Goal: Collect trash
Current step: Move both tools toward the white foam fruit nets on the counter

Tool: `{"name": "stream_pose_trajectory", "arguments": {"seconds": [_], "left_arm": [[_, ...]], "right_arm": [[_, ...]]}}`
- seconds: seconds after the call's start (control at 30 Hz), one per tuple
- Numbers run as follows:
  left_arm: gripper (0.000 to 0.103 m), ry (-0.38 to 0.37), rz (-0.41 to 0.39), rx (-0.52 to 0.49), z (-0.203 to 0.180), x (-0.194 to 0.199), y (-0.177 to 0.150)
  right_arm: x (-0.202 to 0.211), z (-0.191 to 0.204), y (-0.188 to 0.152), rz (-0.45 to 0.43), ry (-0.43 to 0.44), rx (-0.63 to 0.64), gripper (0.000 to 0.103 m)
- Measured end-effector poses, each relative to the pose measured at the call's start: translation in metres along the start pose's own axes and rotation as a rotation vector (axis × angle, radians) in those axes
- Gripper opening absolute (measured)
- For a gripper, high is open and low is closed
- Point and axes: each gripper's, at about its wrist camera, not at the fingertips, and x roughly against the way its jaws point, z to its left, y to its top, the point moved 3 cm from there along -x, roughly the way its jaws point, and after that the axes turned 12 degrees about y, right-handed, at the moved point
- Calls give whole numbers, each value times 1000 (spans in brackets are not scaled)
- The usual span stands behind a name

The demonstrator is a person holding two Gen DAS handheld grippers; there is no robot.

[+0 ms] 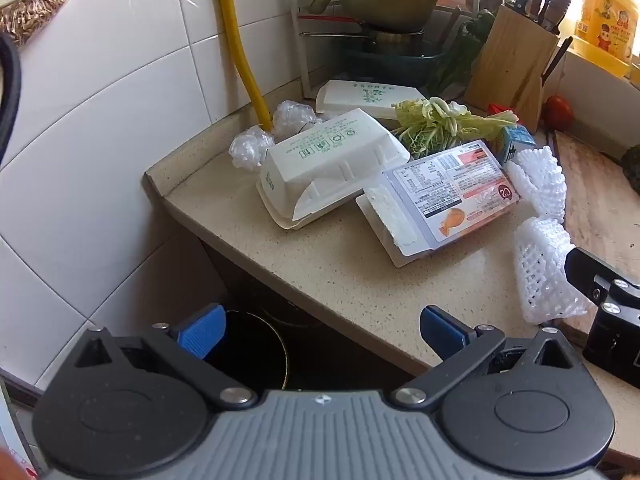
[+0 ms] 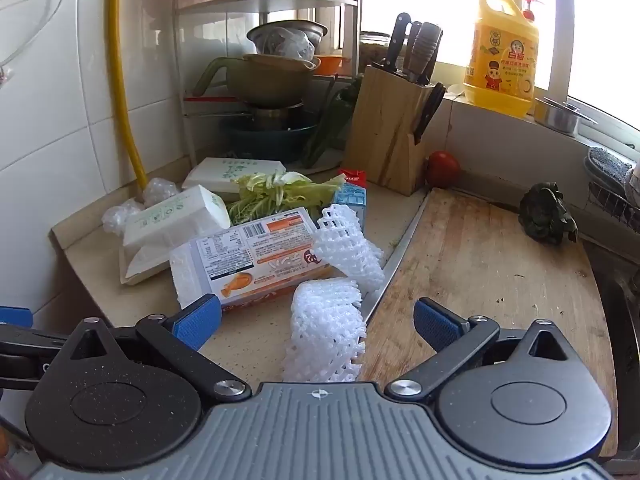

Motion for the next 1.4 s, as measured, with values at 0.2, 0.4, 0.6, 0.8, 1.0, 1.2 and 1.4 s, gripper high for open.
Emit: {"name": "stream_pose_trajectory", "arguments": {"seconds": [0.2,0.4,0.6,0.8,1.0,1.2,1.4], "left_arm": [[102,-18,29,13,3,6,-6],[102,-63,42,16,6,5,-19],[102,-108,97,53,9,3,-34],[98,-64,131,32,6,3,-40],[97,-19,140,119,16,-5,-29],[97,-24,160,126,1,-11,-19],[97,-47,174,121,-22,-19,-7]], "right_arm": [[2,3,-3,-1,-2,15,103],[13,7,-7,-14,-9,11,103],[13,2,-16,9,-30,-16,103],[13,-2,-21,42,-10,-16,103],[-2,0,-19,89,58,20,103],[-21,-8,-9,121,100,45,103],[-38,-27,-1,142,130,39,103]]}}
